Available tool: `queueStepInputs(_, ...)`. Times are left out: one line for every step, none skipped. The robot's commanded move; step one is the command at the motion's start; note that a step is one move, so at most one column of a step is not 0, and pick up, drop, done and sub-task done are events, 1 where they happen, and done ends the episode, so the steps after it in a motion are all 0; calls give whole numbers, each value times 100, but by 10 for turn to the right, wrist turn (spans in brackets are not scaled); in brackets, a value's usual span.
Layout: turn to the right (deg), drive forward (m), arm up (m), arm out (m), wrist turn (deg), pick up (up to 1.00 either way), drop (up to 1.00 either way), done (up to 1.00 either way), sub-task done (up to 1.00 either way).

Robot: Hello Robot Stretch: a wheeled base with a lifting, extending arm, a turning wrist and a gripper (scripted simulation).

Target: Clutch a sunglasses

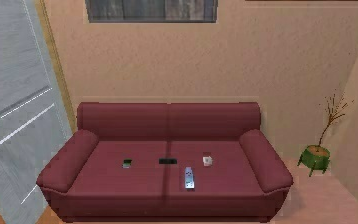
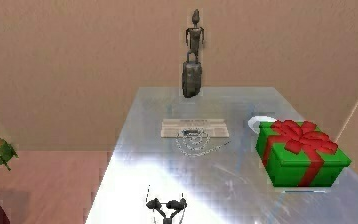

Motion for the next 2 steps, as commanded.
queueStepInputs(0, 0, 10, 0, 0, 0, 0, 0, 0)
queueStepInputs(0, 0, 0, 0, 0, 0, 0, 100, 0)
